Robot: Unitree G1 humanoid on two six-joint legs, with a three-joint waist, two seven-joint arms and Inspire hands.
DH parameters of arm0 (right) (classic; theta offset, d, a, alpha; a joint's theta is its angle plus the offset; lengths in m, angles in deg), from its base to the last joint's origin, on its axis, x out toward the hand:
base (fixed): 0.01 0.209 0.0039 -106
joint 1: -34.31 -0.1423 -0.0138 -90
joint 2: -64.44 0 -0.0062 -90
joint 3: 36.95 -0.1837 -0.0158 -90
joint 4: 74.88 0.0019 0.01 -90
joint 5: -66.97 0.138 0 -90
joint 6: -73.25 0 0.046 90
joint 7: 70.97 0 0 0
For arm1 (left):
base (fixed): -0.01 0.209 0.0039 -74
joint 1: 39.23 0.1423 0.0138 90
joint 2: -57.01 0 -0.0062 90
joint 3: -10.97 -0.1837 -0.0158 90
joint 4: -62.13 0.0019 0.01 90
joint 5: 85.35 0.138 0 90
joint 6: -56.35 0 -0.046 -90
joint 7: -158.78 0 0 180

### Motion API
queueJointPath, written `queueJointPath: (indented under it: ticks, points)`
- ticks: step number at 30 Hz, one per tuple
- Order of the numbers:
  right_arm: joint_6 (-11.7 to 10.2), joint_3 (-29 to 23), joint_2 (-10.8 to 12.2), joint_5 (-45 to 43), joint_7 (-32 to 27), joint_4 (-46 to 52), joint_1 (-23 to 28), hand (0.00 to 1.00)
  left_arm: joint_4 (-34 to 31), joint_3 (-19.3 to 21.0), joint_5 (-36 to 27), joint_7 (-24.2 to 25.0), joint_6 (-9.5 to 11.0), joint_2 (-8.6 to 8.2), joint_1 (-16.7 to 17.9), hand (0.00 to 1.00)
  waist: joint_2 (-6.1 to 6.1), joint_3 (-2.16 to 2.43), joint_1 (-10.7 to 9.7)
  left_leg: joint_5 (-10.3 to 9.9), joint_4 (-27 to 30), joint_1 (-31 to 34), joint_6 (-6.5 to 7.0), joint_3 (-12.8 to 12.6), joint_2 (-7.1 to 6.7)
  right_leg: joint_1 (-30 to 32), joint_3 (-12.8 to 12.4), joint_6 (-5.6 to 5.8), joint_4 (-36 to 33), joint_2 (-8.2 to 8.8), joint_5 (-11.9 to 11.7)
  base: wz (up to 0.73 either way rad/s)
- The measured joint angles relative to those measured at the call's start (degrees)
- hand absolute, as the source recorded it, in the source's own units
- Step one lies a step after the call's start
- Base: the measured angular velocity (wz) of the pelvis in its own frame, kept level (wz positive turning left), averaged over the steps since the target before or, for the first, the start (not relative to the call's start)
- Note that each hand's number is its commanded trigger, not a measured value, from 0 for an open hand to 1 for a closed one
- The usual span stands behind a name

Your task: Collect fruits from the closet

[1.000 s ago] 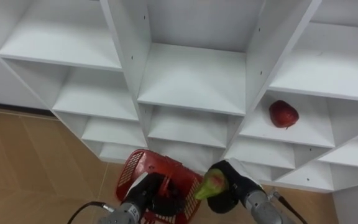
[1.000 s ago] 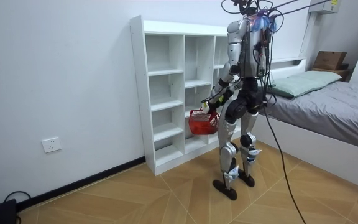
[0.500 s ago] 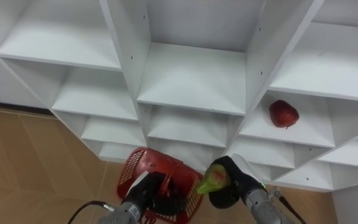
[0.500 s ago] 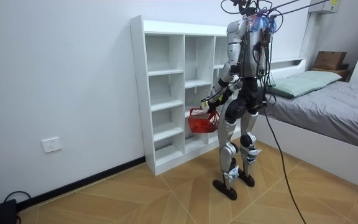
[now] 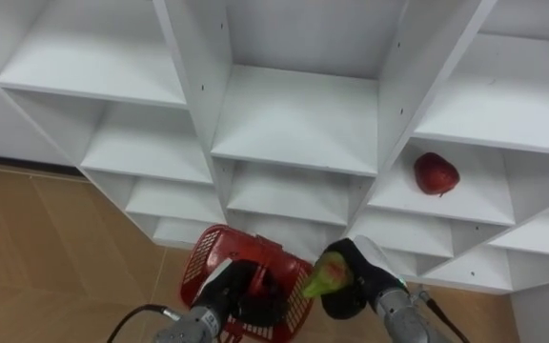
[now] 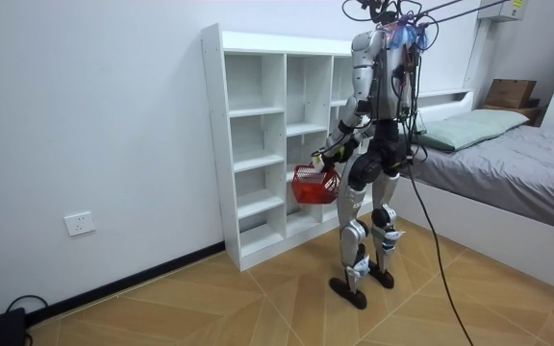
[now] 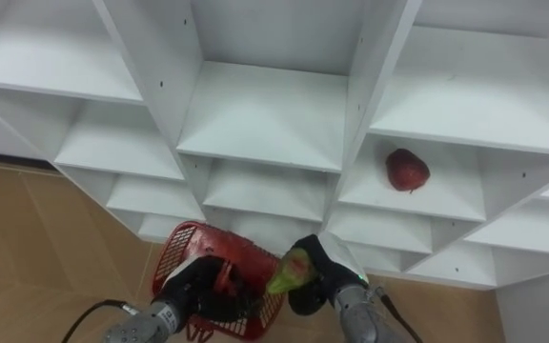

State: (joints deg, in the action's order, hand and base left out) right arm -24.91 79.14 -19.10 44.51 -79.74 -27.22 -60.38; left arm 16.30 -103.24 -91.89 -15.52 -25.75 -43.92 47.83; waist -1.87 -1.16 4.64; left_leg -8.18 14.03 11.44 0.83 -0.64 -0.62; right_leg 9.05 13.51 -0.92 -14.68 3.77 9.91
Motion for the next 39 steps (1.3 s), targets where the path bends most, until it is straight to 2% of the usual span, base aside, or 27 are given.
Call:
queueJointPath:
  ticks: [8, 10, 11, 12, 13, 14, 19, 22, 27, 39]
  points:
    - [-0.01, -0.46, -0.39, -2.78, -0.19, -2.63, -1.71, 1.00, -0.62, -1.45, -0.77, 1.16, 0.00, 0.11, -0.01, 1.00, 0.50, -0.08, -0.13, 0.00, 0.46, 0.03, 0.00, 0.03, -0.02, -0.44, 0.53, 0.01, -0.01, 0.11, 0.01, 0.03]
    - [-0.01, -0.47, -0.47, -3.37, -0.43, -3.13, -2.09, 0.91, -0.62, -1.54, -0.76, 1.32, 0.00, 0.16, 0.00, 1.00, 0.50, -0.08, 0.00, 0.00, 0.46, 0.03, 0.00, 0.03, -0.02, -0.42, 0.57, 0.02, -0.04, 0.11, 0.02, 0.02]
    - [-0.01, -0.49, -0.51, -4.29, -0.51, -3.21, -2.14, 0.76, -0.69, -1.54, -0.80, 1.53, 0.00, 0.21, -0.01, 1.00, 0.50, -0.08, -0.18, 0.00, 0.46, 0.04, 0.00, 0.02, 0.00, -0.38, 0.61, 0.02, -0.07, 0.12, 0.02, 0.00]
    - [-0.01, -0.50, -0.53, -4.93, -0.54, -3.21, -2.14, 0.50, -0.74, -1.54, -0.81, 1.82, 0.00, 0.25, -0.01, 1.00, 0.50, -0.08, -0.16, 0.00, 0.46, 0.09, 0.00, 0.01, 0.01, -0.30, 0.60, 0.02, -0.08, 0.12, 0.02, 0.00]
    - [-0.01, -0.49, -0.52, -5.10, -0.54, -3.21, -2.14, 0.12, -0.75, -1.54, -0.81, 2.03, 0.00, 0.25, -0.01, 1.00, 0.50, -0.08, -0.16, 0.00, 0.47, 0.14, 0.00, 0.00, 0.01, -0.25, 0.60, 0.02, -0.09, 0.12, 0.02, 0.00]
    - [-0.01, -0.50, -0.51, -5.15, -0.55, -3.21, -2.14, 0.00, -0.75, -1.55, -0.81, 2.57, 0.00, 0.27, -0.01, 1.00, 0.50, -0.08, -0.17, 0.00, 0.47, 0.20, 0.01, 0.00, 0.01, -0.20, 0.60, 0.02, -0.10, 0.11, 0.02, 0.00]
    - [-0.09, -0.49, -0.31, -4.91, -0.97, -3.21, -2.14, 0.00, -1.02, -1.97, -3.08, 4.11, 0.00, 0.25, 0.00, 1.00, 0.49, -0.08, -0.18, 0.00, 0.58, 0.30, 0.01, -0.01, -0.02, -0.17, 0.62, 0.02, -0.08, 0.16, 0.02, 0.00]
    - [-0.71, -0.49, -0.22, -4.79, -1.11, -3.21, -2.16, 0.00, -1.44, -2.50, -5.20, 4.98, 0.13, 0.28, -0.06, 1.00, 0.46, -0.07, -0.21, 0.00, 0.58, 0.29, 0.01, -0.02, -0.03, -0.19, 0.60, 0.03, -0.06, 0.18, 0.02, 0.00]
    - [-1.81, -0.44, -0.10, -4.79, -1.14, -3.79, -2.16, 0.00, -1.43, -3.06, -5.24, 5.53, 0.13, 0.27, -0.12, 1.00, 0.36, -0.10, -0.78, 0.00, 0.64, 0.28, 0.01, 0.00, -0.02, -0.24, 0.59, 0.02, -0.03, 0.16, 0.02, 0.00]
    - [-1.83, -0.37, 0.16, -4.52, -1.94, -4.08, -1.99, 0.00, -1.44, -4.07, -7.62, 5.73, 0.16, 0.88, -0.32, 1.00, 0.39, -0.09, -1.39, 0.00, 0.71, 0.35, 0.01, -0.02, 0.00, -0.23, 0.54, 0.02, 0.01, 0.10, 0.02, 0.00]
